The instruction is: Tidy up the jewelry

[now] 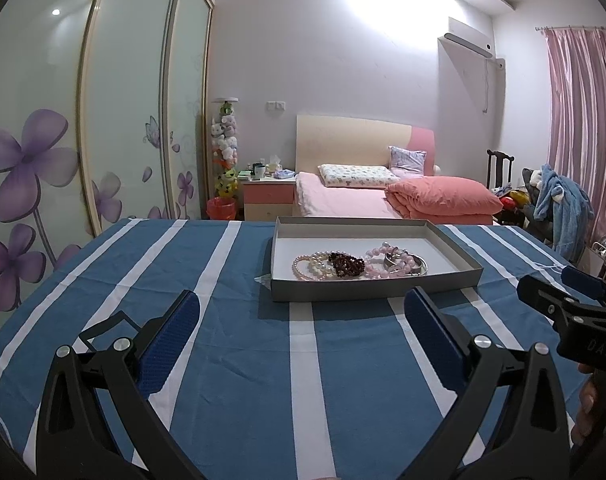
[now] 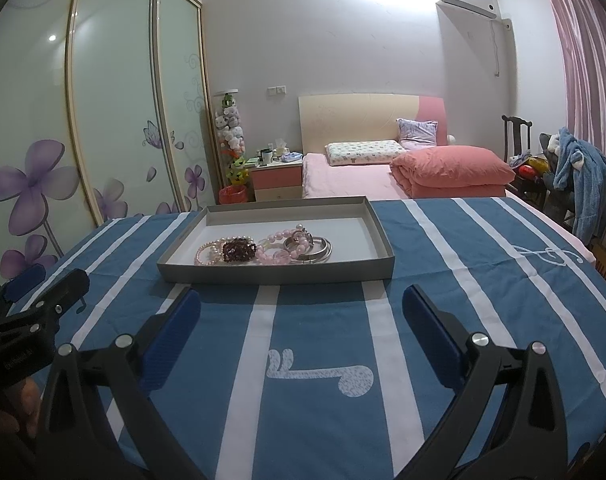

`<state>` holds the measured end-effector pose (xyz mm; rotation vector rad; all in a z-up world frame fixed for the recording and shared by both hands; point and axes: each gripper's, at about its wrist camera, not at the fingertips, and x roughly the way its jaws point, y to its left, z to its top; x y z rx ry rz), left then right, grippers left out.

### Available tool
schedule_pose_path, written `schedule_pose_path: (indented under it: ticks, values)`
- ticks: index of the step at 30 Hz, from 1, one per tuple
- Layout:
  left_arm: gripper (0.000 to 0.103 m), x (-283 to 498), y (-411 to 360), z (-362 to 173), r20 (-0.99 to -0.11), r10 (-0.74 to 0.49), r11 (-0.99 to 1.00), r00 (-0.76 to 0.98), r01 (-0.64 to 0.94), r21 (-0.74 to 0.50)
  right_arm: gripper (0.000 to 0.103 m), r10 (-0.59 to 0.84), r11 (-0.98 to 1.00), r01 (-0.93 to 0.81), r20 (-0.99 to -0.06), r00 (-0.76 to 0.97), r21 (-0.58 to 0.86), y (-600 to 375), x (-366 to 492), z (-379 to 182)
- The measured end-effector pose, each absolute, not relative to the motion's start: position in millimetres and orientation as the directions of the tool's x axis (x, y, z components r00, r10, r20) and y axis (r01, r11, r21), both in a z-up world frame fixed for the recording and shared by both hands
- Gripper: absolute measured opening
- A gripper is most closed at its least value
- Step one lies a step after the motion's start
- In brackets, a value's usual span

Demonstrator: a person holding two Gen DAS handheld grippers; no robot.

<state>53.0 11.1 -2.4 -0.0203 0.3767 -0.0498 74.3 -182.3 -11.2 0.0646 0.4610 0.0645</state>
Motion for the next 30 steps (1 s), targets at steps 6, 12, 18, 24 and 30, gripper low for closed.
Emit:
schedule_pose_path:
  ticks: [6, 12, 18, 24, 30]
  values:
    - [0.101, 54.5, 9.8, -3.7, -0.374, -0.053, 0.999, 0.926, 0.046, -0.026, 0.098, 0.077, 0.996, -0.047, -0.443, 0.893, 0.077, -182.3, 74.2, -11.3]
    - [0.101, 54.7, 9.7, -3.9, -0.377, -0.054, 0.999, 0.925, 0.048, -0.025, 0.098, 0.079, 0.996, -0.049, -0.445, 0.892, 0.078, -182.8, 74.4, -11.9]
    - [0.101, 54.6, 9.3, -3.6, -0.377, -0.054, 0.999, 0.924, 0.047, -0.025, 0.098, 0.078, 0.996, -0.047, -0.446, 0.892, 0.079, -183.2, 75.3, -12.1]
    - [0.101, 54.4, 9.0, -4.1, -0.38, -0.054, 0.999, 0.924, 0.047, -0.025, 0.098, 0.077, 0.996, -0.045, -0.447, 0.891, 0.08, -183.2, 75.9, -12.6]
    - [0.101, 56.3, 9.9, -6.1, -0.387, -0.051, 0.999, 0.921, 0.045, -0.025, 0.098, 0.077, 0.996, -0.045, -0.447, 0.891, 0.08, -183.4, 76.0, -12.5]
